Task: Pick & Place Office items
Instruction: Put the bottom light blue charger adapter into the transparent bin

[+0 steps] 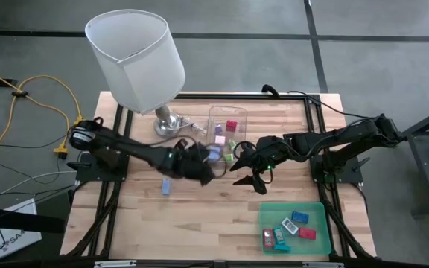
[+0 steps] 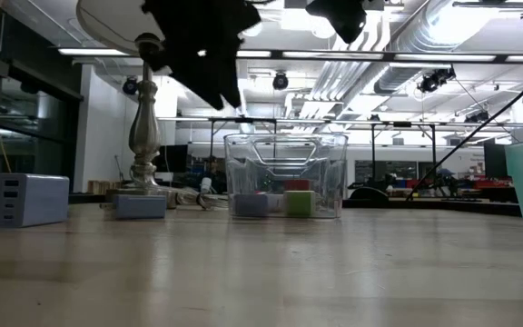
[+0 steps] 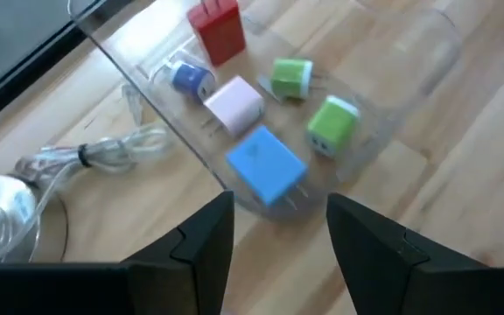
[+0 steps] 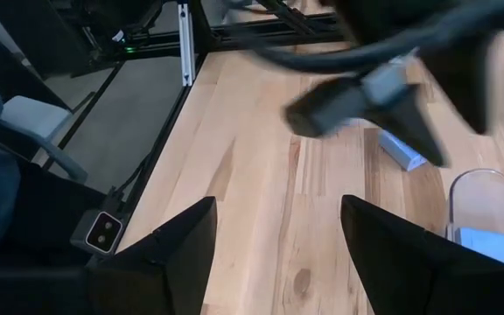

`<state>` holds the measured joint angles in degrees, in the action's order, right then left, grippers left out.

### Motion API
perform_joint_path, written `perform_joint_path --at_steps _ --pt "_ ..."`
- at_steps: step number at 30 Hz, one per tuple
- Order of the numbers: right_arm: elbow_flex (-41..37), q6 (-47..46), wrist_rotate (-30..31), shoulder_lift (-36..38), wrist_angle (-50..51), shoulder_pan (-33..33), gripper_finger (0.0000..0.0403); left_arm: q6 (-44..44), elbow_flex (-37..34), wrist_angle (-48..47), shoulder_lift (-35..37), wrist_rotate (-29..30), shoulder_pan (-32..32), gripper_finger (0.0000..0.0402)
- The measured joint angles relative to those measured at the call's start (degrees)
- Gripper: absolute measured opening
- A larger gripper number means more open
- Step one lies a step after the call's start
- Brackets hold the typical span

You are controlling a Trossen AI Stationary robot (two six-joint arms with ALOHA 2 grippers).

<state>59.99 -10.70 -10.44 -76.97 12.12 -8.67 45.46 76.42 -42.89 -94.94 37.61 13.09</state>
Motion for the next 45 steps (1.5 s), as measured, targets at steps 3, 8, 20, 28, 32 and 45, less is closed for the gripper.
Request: perform_joint_path --at_steps 3,8,20,28,32,45 --pt "0.0 0.0 0.0 0.0 0.0 0.0 0.0232 2.6 0.0 -2.7 0.0 1.5 4.1 0.0175" --pt "0.0 0.0 0.0 0.0 -0.1 0.0 0.0232 10.2 0.0 -8.6 0.5 1.2 9.7 0.0175" --pt "0.0 0.0 0.0 0.0 -0.5 0.0 0.0232 39.6 0.0 -26.2 0.8 -6.4 14.7 0.0175" --pt "0.0 0.0 0.0 0.0 -0.5 0.0 0.0232 58.5 0.0 -28.1 0.6 -12.2 16.3 0.0175" --pt "0.0 0.0 0.0 0.0 -0.5 0.0 0.0232 64.9 -0.1 -31.1 0.5 -17.8 16.3 0.0175" --pt "0.0 0.0 0.0 0.0 -0.5 0.0 0.0232 67.1 -1.5 -34.9 0.3 -31.0 14.3 0.0175"
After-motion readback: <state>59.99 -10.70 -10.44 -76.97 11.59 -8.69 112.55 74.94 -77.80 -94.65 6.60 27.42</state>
